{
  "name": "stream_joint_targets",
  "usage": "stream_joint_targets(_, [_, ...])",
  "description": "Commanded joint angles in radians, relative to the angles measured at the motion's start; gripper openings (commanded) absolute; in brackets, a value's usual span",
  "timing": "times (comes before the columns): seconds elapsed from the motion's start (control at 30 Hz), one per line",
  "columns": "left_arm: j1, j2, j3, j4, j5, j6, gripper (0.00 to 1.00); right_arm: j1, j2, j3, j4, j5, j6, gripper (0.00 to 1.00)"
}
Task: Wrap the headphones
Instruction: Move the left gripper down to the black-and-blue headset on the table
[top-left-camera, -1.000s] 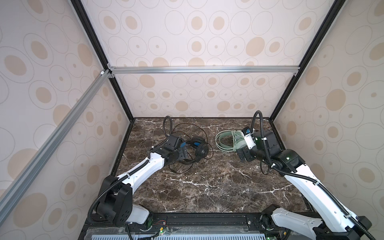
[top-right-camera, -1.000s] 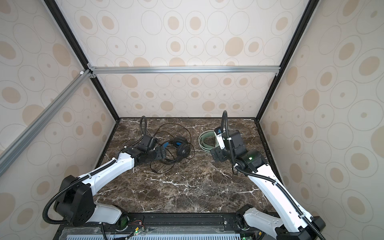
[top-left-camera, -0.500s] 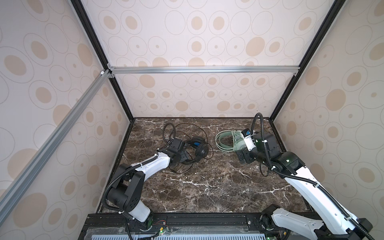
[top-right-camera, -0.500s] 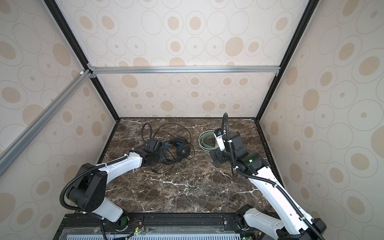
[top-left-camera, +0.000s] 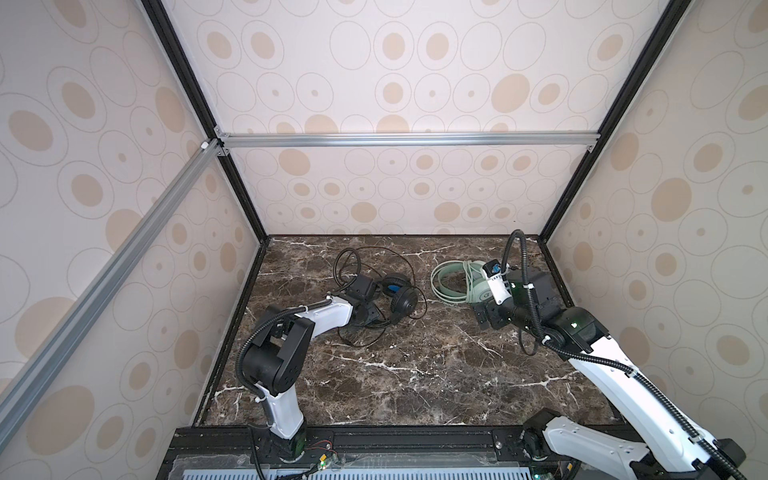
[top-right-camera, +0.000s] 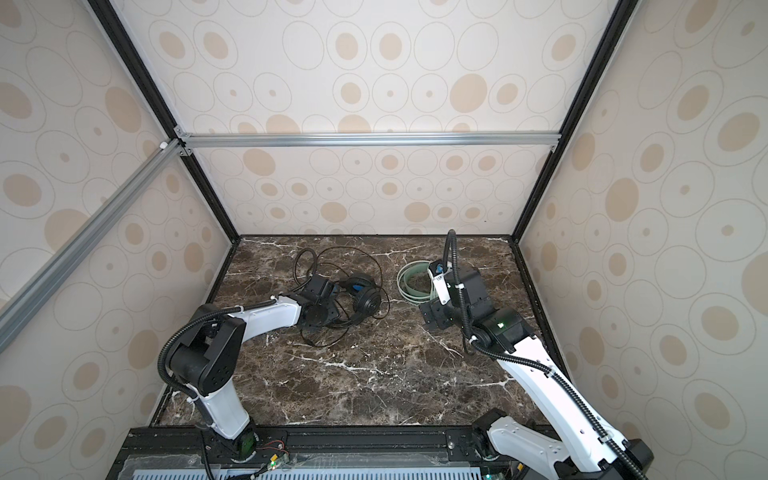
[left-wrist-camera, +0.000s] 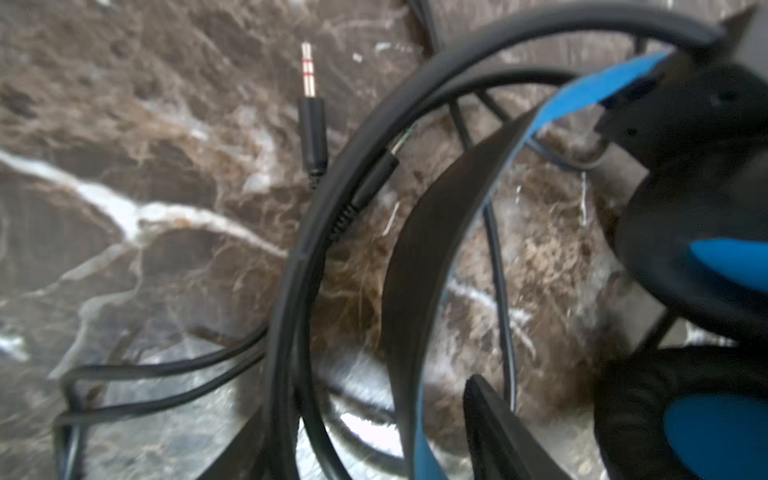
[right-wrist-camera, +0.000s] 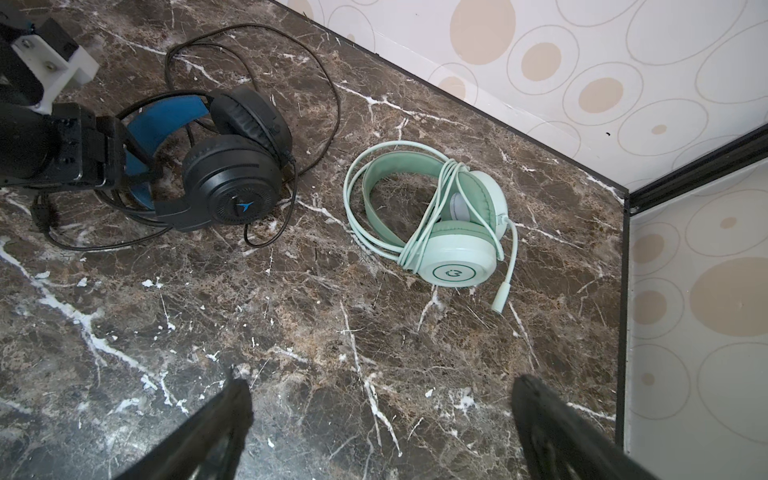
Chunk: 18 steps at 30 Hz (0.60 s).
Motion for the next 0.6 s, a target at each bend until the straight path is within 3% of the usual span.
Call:
stream_joint_targets(0.0, [0.004, 0.059, 0.047, -0.015, -0.010, -0.013, 0.59, 0.005, -0.021, -0.013, 0.015, 0.002, -0.004, 1.00])
stream_joint_targets(0.07, [0.004, 0.084, 0.061, -0.023, -0.015, -0.006, 0.55, 0.006, -0.027, -0.018, 0.015, 0.004, -0.007, 1.00])
stream_joint_targets(0.17, [0.005, 0.102, 0.068, -0.019, -0.014, 0.011, 0.33, 0.006, -0.038, -0.025, 0.015, 0.006, -0.014, 1.00])
stream_joint_targets(0.3, [0.004, 0.051, 0.067, -0.024, -0.043, 0.029, 0.13, 0.006, -0.052, -0.027, 0.009, 0.001, -0.019, 1.00])
stream_joint_targets(0.43, [0.005, -0.027, 0.108, -0.056, -0.094, 0.090, 0.00, 0.005, -0.064, -0.035, 0.015, -0.055, -0.024, 1.00])
stream_joint_targets(0.57, [0.005, -0.130, 0.166, -0.115, -0.145, 0.185, 0.00, 0.006, -0.083, -0.042, 0.054, -0.124, -0.022, 1.00])
